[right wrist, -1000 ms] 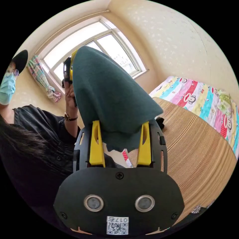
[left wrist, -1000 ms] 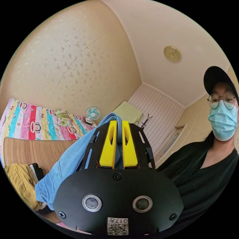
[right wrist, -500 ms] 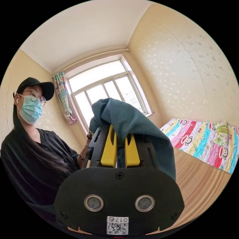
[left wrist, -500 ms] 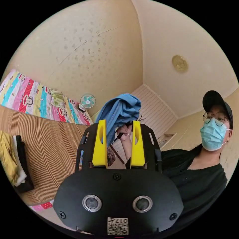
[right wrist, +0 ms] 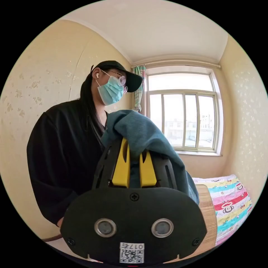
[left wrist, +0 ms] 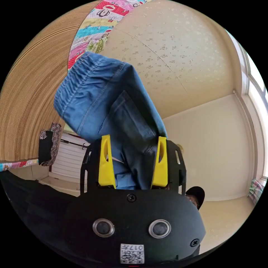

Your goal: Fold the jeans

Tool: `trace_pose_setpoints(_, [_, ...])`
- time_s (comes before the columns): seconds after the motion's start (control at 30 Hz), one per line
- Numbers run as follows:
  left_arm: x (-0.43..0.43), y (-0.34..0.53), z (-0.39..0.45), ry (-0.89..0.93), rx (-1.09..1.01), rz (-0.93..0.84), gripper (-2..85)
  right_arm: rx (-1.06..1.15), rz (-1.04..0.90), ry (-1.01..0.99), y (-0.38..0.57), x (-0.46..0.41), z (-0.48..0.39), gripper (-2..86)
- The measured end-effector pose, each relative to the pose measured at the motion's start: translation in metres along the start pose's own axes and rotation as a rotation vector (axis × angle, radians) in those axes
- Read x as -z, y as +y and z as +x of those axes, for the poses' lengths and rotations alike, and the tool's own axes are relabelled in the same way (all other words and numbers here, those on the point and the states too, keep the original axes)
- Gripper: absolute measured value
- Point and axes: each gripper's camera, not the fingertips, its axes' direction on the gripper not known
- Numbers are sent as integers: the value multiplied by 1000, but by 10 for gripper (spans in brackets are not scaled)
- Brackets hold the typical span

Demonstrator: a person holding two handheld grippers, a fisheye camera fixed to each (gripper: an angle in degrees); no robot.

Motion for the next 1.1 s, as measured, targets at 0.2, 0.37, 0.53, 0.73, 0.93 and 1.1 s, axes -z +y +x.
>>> trace_pose_setpoints(0.2, [1, -19, 19, -106, -232, 67, 32, -339, -363, 264, 65, -23, -20, 11])
trace_pose_setpoints(0.37, [-62, 14, 74, -58, -694, -243, 17, -581, -544, 422, 111, -22, -27, 22])
trace_pose_setpoints(0.53, [-133, 81, 102, -231, -1028, -519, 9, -678, -133, 483, 105, 42, -14, 37])
trace_pose_setpoints(0.73, [-224, 151, 10, -702, -1100, -864, 12, -1168, 226, 141, 158, 30, 114, 128])
trace_pose_setpoints(0.93, [-231, 167, -97, -813, -896, -962, 27, -1433, 421, -265, 279, -38, 178, 50])
trace_pose_setpoints(1.1, [-202, 147, -85, -900, -756, -864, 123, -1151, 235, 141, 212, -16, 156, 31])
